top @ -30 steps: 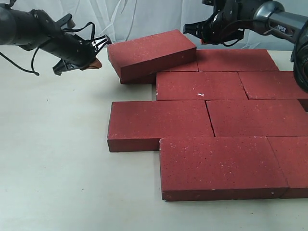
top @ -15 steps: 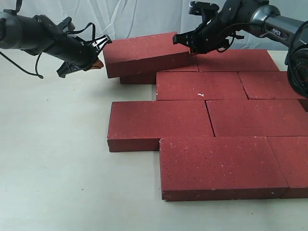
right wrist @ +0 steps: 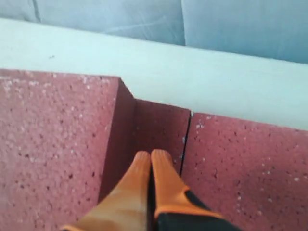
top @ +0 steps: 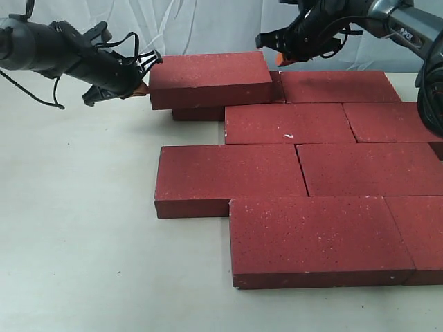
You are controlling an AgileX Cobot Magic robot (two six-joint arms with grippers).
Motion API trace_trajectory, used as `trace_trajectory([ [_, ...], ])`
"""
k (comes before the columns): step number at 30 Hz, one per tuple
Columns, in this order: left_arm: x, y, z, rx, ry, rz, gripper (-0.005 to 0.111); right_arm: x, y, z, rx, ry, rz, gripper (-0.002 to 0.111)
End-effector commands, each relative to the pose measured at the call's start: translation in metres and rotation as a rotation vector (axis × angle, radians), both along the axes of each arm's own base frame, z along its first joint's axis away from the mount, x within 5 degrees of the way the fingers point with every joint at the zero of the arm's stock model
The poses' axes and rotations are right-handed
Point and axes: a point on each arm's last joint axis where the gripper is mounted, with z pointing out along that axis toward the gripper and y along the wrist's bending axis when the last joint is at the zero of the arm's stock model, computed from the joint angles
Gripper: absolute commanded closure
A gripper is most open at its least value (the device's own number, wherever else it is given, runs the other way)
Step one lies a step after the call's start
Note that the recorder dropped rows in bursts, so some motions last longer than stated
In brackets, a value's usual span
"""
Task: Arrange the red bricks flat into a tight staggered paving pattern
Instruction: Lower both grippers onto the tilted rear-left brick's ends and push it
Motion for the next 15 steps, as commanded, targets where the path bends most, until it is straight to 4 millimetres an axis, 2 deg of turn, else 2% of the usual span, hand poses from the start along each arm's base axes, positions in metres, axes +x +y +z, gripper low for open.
trace_trajectory([
  [1,0.001,0.001,-0.001,0.025,-0.013,-0.019,0.107,0.003,0.005,-0.012,0.119,0.029,-0.043,0.109],
  [7,-0.001,-0.002,-0.001,0.002,0.014,-0.029,0.107,-0.002,0.015,-0.012,0.215,0.080,0.019,0.109],
  [15,-0.008,-0.005,0.020,-0.021,0.026,-0.073,0.107,-0.016,0.021,0.012,0.248,0.130,0.128,0.109],
])
